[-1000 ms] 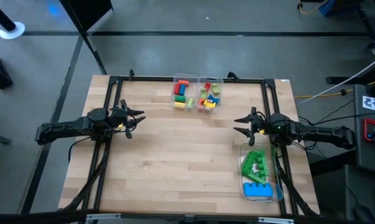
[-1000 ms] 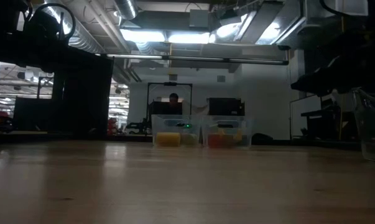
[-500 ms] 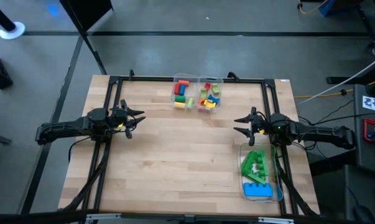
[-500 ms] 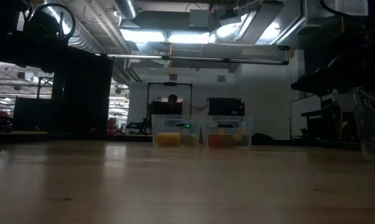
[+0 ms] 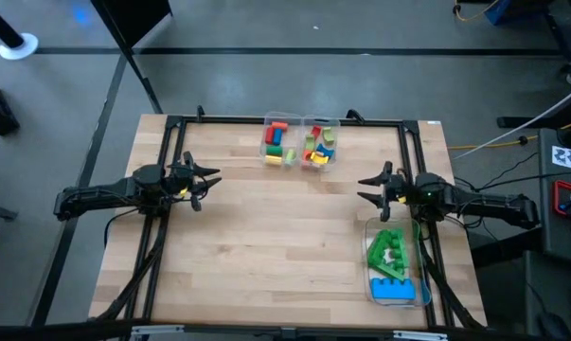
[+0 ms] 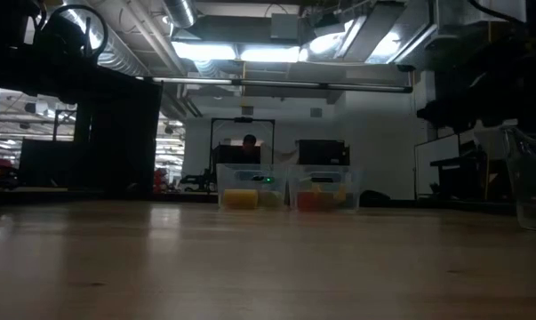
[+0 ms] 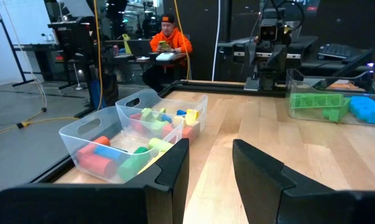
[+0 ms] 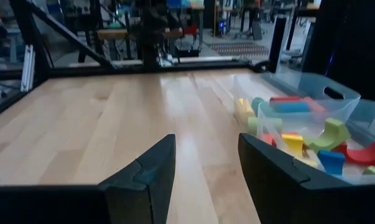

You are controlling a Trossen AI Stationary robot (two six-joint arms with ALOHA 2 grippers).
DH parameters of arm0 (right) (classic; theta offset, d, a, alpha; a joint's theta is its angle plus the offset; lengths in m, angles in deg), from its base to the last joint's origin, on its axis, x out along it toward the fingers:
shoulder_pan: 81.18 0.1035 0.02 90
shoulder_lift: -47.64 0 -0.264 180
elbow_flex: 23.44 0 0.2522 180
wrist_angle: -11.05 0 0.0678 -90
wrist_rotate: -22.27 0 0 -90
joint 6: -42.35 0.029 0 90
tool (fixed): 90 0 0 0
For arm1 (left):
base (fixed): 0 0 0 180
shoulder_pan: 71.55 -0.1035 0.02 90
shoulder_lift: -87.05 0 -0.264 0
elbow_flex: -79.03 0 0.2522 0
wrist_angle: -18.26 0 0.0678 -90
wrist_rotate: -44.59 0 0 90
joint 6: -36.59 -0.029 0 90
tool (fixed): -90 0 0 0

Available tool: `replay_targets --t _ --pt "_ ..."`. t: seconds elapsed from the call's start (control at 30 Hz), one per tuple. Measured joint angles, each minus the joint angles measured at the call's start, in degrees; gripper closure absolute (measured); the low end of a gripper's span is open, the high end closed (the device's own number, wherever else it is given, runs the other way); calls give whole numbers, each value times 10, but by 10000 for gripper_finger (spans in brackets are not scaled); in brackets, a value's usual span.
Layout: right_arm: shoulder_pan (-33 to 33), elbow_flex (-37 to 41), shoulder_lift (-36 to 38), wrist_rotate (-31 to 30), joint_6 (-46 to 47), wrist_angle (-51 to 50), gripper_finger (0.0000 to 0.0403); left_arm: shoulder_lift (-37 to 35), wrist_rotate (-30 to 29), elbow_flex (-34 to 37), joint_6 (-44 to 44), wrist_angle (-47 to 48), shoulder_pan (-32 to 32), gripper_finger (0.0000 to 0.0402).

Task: Sort blocks by size
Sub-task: Return to Home Position

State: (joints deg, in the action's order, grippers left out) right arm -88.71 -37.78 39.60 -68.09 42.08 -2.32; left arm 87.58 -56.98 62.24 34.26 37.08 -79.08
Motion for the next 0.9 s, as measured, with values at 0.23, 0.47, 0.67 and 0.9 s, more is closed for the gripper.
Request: replay_targets --t 0.23,0.47,0.67,0.9 --pt "0 0 51 0 0 0 226 0 0 0 0 0 0 293" --pt "0 0 79 0 0 0 226 0 0 0 0 0 0 293" --pt "0 0 79 -1 0 9 226 0 0 0 0 0 0 293" --pt "6 0 78 -2 0 11 226 0 0 0 0 0 0 293"
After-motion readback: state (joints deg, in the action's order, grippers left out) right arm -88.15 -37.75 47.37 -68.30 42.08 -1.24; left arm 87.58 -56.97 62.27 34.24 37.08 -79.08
